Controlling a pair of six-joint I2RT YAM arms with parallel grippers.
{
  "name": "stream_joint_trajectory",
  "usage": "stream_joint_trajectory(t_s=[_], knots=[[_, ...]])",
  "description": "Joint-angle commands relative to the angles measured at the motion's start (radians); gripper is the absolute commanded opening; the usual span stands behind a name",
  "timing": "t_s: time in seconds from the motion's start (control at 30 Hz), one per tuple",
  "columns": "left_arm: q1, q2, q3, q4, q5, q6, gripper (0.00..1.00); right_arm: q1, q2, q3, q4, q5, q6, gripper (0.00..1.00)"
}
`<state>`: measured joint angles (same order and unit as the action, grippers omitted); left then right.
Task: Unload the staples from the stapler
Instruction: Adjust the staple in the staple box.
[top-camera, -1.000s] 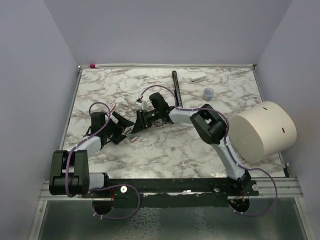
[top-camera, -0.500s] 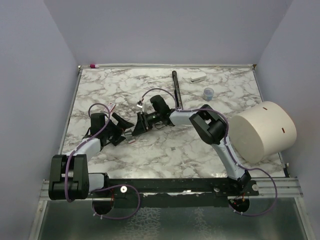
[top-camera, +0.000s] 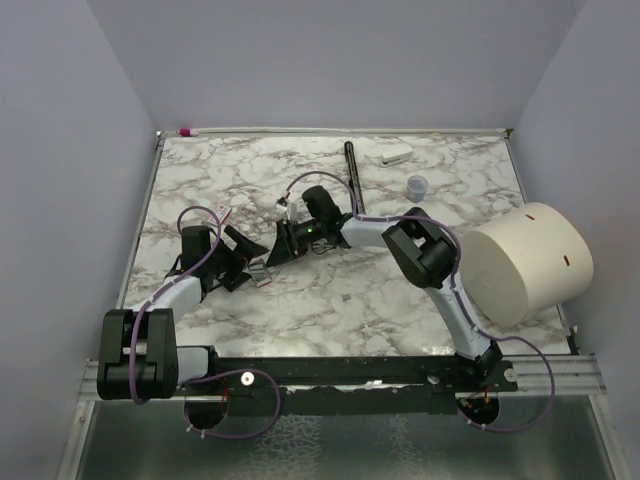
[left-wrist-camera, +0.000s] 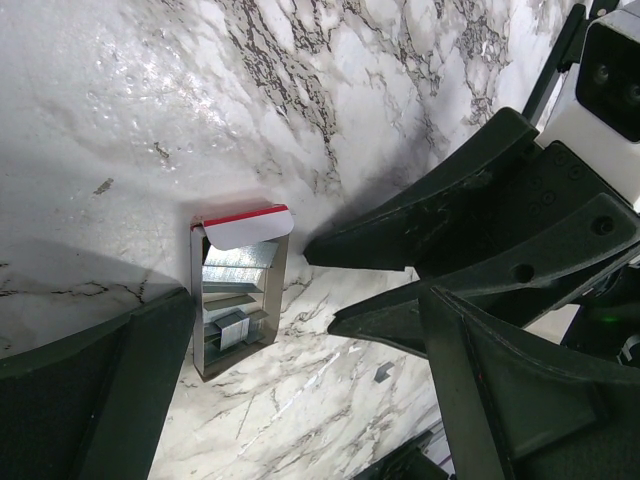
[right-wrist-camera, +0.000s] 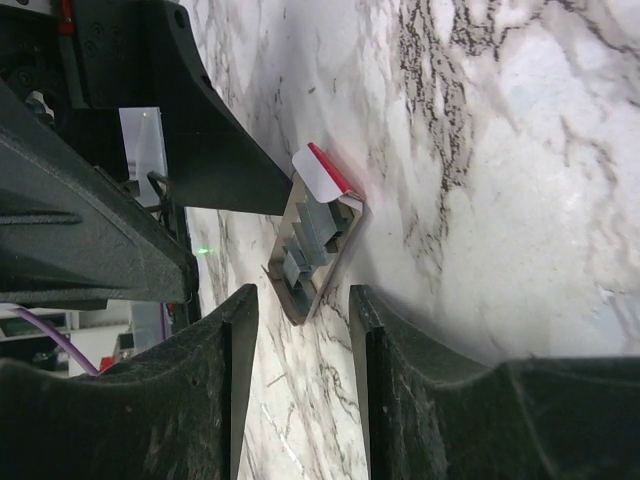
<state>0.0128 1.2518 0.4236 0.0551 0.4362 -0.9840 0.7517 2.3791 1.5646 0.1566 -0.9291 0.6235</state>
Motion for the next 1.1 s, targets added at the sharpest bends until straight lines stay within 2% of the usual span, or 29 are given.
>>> stream_joint_trajectory(t_s=[0.0,0.33,0.67,0.77,1.07], knots=[[0.004,-0.001,0.002,-0.039,-0.012,0.025,0.99,0.033,0.042,0.042,-0.026,0.034,-0.009,0.42],[0.001,0.005,0.015,-0.024,0.016,0.023,0.99,0.063,0.058,0.090,0.007,0.007,0.034,0.42],[0.023,-0.030,0.036,-0.082,-0.040,0.047,0.99,0.016,0.004,0.022,-0.031,0.119,0.002,0.42],[0.031,-0.020,0.040,-0.066,-0.045,0.047,0.99,0.015,0.020,0.064,-0.086,0.121,-0.039,0.42],[0.032,0.033,0.072,-0.043,-0.038,0.068,0.99,0.021,0.084,0.143,-0.064,0.081,-0.013,0.42]])
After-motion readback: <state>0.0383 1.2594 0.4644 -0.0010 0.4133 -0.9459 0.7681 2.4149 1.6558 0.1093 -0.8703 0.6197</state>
